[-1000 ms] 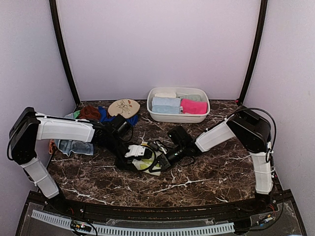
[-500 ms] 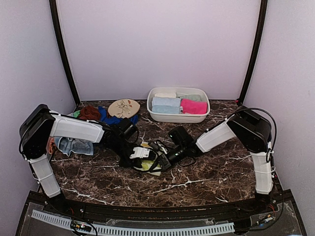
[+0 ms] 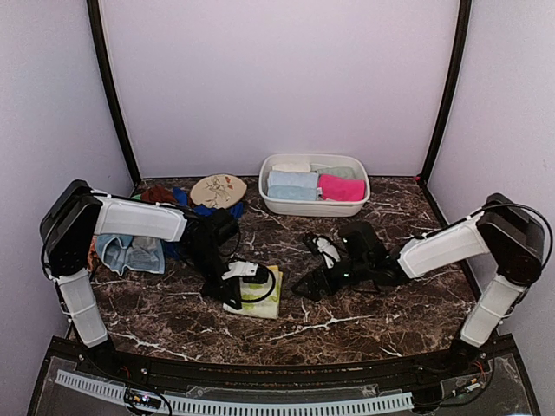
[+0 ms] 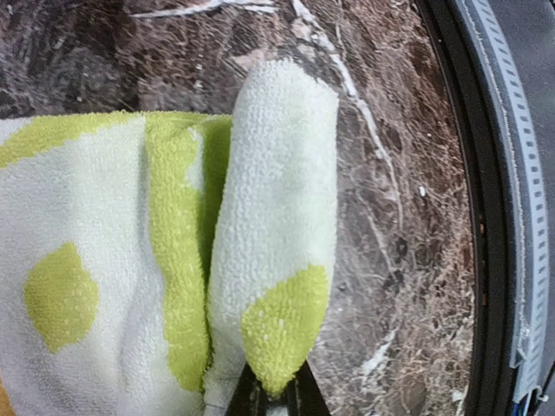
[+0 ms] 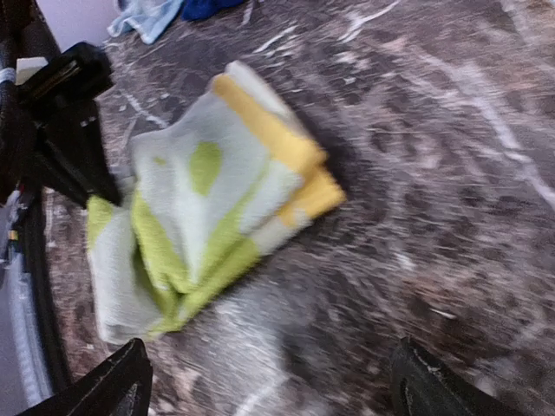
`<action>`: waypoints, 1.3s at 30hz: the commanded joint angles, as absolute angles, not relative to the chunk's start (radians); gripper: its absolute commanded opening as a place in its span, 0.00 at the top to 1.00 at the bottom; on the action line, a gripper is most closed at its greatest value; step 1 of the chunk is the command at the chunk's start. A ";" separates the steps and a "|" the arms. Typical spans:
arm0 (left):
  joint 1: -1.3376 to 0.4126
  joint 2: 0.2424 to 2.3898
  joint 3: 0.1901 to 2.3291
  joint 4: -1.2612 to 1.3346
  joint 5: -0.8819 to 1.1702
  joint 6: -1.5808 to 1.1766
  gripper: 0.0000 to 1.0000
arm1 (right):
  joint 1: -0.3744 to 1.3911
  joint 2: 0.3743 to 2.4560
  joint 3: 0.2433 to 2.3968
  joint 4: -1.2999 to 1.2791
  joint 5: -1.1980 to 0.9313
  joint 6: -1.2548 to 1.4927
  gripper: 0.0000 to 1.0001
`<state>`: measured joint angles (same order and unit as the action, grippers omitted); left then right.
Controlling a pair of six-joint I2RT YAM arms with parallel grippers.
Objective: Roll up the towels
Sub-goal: Roll the towel at the center of the board.
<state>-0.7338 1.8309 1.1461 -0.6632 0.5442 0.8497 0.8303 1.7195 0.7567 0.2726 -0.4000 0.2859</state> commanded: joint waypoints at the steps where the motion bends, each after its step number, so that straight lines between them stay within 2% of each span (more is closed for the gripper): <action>1: -0.717 1.871 1.171 -0.819 0.657 0.823 1.00 | 0.854 1.497 0.656 0.354 0.100 0.141 0.00; 3: -0.700 1.897 1.182 -0.836 0.669 0.822 1.00 | 0.852 1.422 0.621 0.415 0.312 0.194 0.00; 5: -0.683 1.929 1.204 -0.854 0.674 0.816 1.00 | 0.838 1.374 0.596 0.390 0.568 0.388 0.00; 6: -0.677 1.946 1.218 -0.865 0.675 0.814 1.00 | 0.815 1.345 0.568 0.407 0.568 0.429 0.01; 7: -0.672 1.962 1.234 -0.879 0.677 0.812 1.00 | 0.781 1.319 0.521 0.477 0.445 0.391 0.02; 9: -0.664 1.991 1.264 -0.910 0.695 0.806 1.00 | 0.796 1.302 0.462 0.605 0.291 0.258 0.14; 10: -0.658 2.004 1.278 -0.926 0.711 0.806 1.00 | 0.836 1.311 0.457 0.609 0.279 0.186 0.17; 13: -0.649 2.047 1.319 -0.975 0.725 0.807 1.00 | 1.041 1.365 0.433 0.635 0.431 -0.152 0.18; 16: -0.641 2.086 1.355 -1.016 0.724 0.808 1.00 | 1.219 1.448 0.405 0.712 0.567 -0.366 0.18; 23: -0.635 2.135 1.385 -1.032 0.663 0.786 1.00 | 1.451 1.706 0.526 0.812 0.607 -0.672 0.15; 32: -0.634 2.152 1.406 -1.049 0.633 0.778 1.00 | 1.444 1.928 0.718 0.827 0.484 -0.785 0.21; 39: -0.632 2.151 1.413 -1.069 0.648 0.807 1.00 | 1.369 1.967 0.784 0.671 0.394 -0.709 0.38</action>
<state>-0.6407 2.1208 1.4090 -1.0473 0.7391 0.7822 1.4113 1.9488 0.7517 0.7372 0.4522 -0.7448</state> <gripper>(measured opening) 0.040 0.659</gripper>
